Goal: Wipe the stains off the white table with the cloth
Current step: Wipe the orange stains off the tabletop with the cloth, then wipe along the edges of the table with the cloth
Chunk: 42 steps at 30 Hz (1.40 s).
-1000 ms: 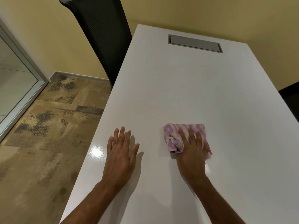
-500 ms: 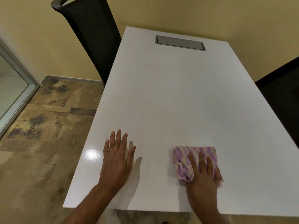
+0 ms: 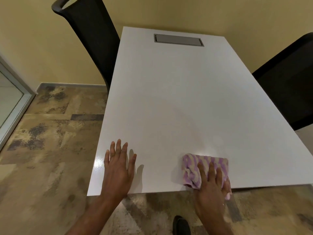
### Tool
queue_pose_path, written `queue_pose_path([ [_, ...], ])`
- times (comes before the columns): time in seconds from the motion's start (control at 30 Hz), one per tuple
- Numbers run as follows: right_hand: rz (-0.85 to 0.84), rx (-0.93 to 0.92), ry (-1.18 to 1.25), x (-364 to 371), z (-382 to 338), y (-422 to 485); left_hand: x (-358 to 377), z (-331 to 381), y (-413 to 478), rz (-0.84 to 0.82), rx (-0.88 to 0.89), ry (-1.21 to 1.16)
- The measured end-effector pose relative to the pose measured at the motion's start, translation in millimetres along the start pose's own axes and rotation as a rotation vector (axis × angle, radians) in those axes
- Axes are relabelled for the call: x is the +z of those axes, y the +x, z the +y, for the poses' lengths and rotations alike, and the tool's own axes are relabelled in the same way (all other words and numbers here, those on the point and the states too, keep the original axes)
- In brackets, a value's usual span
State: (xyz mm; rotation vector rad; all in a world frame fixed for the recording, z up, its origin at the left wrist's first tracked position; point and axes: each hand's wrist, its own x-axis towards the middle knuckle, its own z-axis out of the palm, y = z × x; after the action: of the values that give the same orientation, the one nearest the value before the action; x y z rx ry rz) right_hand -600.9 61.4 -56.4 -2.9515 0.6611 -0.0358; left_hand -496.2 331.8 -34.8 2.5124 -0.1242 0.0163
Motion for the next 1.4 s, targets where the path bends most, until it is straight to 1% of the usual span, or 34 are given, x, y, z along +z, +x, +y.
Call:
queue_pose_path([
  [0.1, -0.013, -0.025, -0.001, -1, -16, -16, -7, -5, -9, 0.006, 0.003, -0.001],
  [0.2, -0.047, -0.012, 0.004, 1, -27, -27, -9, -6, -17, -0.002, -0.002, 0.007],
  [0.33, -0.147, -0.037, 0.046, -7, -37, -43, -5, 0, -32, -0.006, -0.014, 0.001],
  [0.4, -0.203, -0.04, 0.142, -22, -36, -45, -2, 4, -41, -0.009, -0.018, 0.008],
  [0.43, -0.245, -0.027, 0.229, -30, -33, -43, -1, 5, -46, -0.007, -0.019, 0.012],
  [0.47, -0.292, -0.034, 0.371, -39, -30, -40, 1, 7, -50, -0.003, -0.021, 0.016],
  [0.53, -0.353, -0.081, 0.757, -71, -27, -35, 2, 13, -57, 0.013, -0.034, 0.022],
  [0.57, -0.376, -0.059, 0.943, -86, -24, -33, 2, 16, -61, 0.021, -0.043, 0.025],
  [0.63, -0.462, 0.109, 1.222, -100, -12, -29, 2, 25, -70, 0.033, -0.057, 0.032],
  [0.67, -0.471, 0.163, 1.271, -103, -3, -28, 3, 30, -75, 0.037, -0.058, 0.039],
  [0.77, -0.386, 0.315, 1.318, -101, 23, -29, 6, 48, -91, 0.054, -0.059, 0.041],
  [0.87, -0.217, 0.355, 1.39, -105, 41, -29, 10, 65, -108, 0.073, -0.082, 0.043],
  [0.97, -0.084, 0.298, 1.434, -105, 57, -33, 15, 79, -129, 0.086, -0.102, 0.064],
  [1.1, -0.032, 0.241, 1.313, -103, 75, -36, 16, 90, -153, 0.105, -0.115, 0.074],
  [1.23, 0.085, 0.124, 1.174, -96, 82, -42, 10, 95, -166, 0.123, -0.121, 0.079],
  [1.3, 0.114, 0.116, 1.107, -82, 85, -43, 10, 93, -169, 0.122, -0.122, 0.071],
  [1.4, 0.091, 0.091, 1.048, -65, 83, -45, 12, 87, -172, 0.128, -0.121, 0.05],
])
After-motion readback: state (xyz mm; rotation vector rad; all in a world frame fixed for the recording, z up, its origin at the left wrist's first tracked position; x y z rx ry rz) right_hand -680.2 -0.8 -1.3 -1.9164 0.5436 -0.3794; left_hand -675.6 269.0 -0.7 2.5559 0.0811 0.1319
